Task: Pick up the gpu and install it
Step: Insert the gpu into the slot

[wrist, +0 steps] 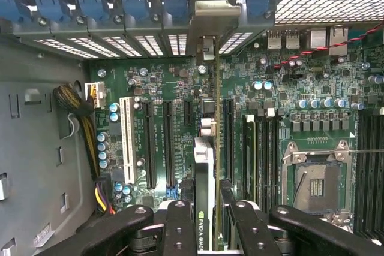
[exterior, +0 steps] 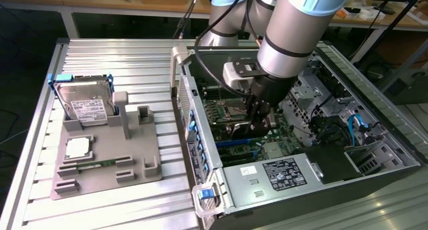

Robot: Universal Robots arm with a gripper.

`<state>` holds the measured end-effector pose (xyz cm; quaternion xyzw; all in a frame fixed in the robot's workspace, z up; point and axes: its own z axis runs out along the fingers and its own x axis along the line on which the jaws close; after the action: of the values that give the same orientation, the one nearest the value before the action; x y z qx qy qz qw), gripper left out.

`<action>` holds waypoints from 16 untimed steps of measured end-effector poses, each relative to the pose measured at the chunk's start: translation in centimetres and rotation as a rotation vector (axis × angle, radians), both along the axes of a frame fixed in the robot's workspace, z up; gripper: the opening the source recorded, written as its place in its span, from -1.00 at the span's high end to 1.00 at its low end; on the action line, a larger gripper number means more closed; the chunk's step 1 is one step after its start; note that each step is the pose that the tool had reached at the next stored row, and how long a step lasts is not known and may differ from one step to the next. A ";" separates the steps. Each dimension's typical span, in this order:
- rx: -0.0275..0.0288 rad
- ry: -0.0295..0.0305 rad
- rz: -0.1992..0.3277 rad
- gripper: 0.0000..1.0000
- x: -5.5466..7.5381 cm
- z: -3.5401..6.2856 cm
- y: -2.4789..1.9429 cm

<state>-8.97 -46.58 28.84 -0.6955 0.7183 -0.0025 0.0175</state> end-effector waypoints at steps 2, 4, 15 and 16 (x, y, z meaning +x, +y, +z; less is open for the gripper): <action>0.0000 0.0000 -0.001 0.46 0.0 -0.12 0.00; 0.0000 0.0000 -0.001 0.46 0.0 -0.24 0.00; 0.0000 0.0000 -0.004 0.46 -0.1 -0.79 0.00; 0.0000 0.0000 -0.004 0.46 -0.1 -0.84 0.00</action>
<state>-9.07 -46.58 28.00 -0.6941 0.7197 -0.0025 0.0175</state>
